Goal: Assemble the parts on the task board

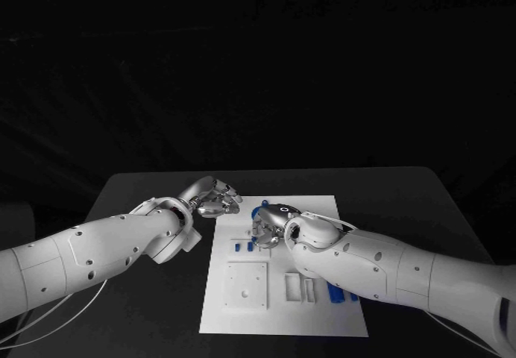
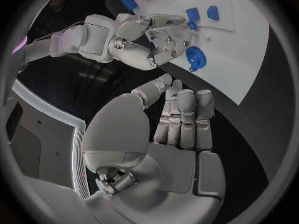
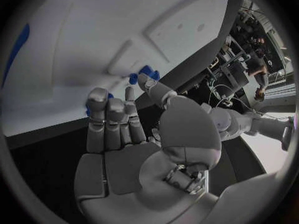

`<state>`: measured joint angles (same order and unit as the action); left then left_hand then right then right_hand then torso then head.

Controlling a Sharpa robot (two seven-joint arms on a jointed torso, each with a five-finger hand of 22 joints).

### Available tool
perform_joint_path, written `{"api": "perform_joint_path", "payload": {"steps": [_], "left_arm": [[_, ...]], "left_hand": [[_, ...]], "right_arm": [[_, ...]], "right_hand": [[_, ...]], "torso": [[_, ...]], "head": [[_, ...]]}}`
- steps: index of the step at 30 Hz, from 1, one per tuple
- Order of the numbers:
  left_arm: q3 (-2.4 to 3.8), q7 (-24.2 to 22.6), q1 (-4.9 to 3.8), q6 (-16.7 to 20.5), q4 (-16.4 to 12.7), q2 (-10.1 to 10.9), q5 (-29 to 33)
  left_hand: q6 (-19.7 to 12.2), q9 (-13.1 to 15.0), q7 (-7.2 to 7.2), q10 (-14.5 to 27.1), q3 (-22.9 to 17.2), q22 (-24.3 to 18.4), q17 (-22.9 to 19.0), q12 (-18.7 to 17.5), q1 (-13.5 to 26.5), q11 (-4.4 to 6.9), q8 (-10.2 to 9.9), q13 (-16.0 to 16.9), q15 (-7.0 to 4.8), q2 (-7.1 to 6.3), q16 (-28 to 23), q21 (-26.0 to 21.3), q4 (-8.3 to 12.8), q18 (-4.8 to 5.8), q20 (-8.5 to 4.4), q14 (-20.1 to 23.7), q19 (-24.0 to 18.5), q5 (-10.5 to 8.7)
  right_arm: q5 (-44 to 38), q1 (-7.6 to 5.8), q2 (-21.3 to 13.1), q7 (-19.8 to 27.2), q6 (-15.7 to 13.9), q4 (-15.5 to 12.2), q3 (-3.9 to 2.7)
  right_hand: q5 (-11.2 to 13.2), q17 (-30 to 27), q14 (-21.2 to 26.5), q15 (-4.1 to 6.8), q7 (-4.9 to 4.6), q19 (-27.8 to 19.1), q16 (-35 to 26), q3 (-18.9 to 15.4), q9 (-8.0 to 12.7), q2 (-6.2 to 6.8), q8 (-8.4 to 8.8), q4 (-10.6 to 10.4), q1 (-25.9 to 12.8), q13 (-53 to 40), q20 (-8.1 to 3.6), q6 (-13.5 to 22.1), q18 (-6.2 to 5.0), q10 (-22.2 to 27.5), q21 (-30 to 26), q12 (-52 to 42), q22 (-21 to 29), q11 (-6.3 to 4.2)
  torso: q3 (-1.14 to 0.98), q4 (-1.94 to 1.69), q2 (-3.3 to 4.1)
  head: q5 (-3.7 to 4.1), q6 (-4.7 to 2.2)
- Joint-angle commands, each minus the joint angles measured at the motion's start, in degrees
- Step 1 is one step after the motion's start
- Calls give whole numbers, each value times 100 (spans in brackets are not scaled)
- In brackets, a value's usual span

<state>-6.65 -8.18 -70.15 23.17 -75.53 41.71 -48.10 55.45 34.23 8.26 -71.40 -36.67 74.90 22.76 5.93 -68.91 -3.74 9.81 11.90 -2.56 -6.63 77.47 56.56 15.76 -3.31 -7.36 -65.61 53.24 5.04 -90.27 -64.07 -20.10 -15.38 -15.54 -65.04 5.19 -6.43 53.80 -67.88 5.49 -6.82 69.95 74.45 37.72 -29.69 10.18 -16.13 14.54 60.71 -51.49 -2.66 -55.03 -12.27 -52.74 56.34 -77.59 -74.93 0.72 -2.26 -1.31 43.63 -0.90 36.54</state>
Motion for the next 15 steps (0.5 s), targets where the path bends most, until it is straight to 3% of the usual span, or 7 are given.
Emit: {"api": "perform_joint_path", "payload": {"steps": [1, 15], "left_arm": [[3, -49, -12, 50, -26, -4, 51], [3, -34, -28, 43, -39, -3, 63]], "left_hand": [[-24, -9, 11, 11, -41, 73, -5, -21, -33, -27, -6, 4, 8, -45, -29, -8, -4, -302, -74, 17, -2, 35], [-69, -22, 30, 23, -45, 70, -5, -27, -46, -31, -18, 5, 12, -49, -25, -9, -2, -306, -71, 5, 9, 32]], "right_arm": [[-33, 6, 20, 70, 64, 25, 11], [-18, 22, 81, 108, 101, 83, 66]], "right_hand": [[24, 10, -39, 4, -13, -8, 1, 20, 7, 5, -5, -19, -43, -6, -43, -25, -273, -35, 27, -14, -121, -9], [33, 25, -17, -7, -28, -41, -16, 45, 25, 25, 27, -21, -55, -17, -42, 19, -273, -10, 34, -1, -120, 4]], "torso": [[-2, -1, 0], [-3, 5, -5]], "head": [[-5, 11], [-26, 41]]}}
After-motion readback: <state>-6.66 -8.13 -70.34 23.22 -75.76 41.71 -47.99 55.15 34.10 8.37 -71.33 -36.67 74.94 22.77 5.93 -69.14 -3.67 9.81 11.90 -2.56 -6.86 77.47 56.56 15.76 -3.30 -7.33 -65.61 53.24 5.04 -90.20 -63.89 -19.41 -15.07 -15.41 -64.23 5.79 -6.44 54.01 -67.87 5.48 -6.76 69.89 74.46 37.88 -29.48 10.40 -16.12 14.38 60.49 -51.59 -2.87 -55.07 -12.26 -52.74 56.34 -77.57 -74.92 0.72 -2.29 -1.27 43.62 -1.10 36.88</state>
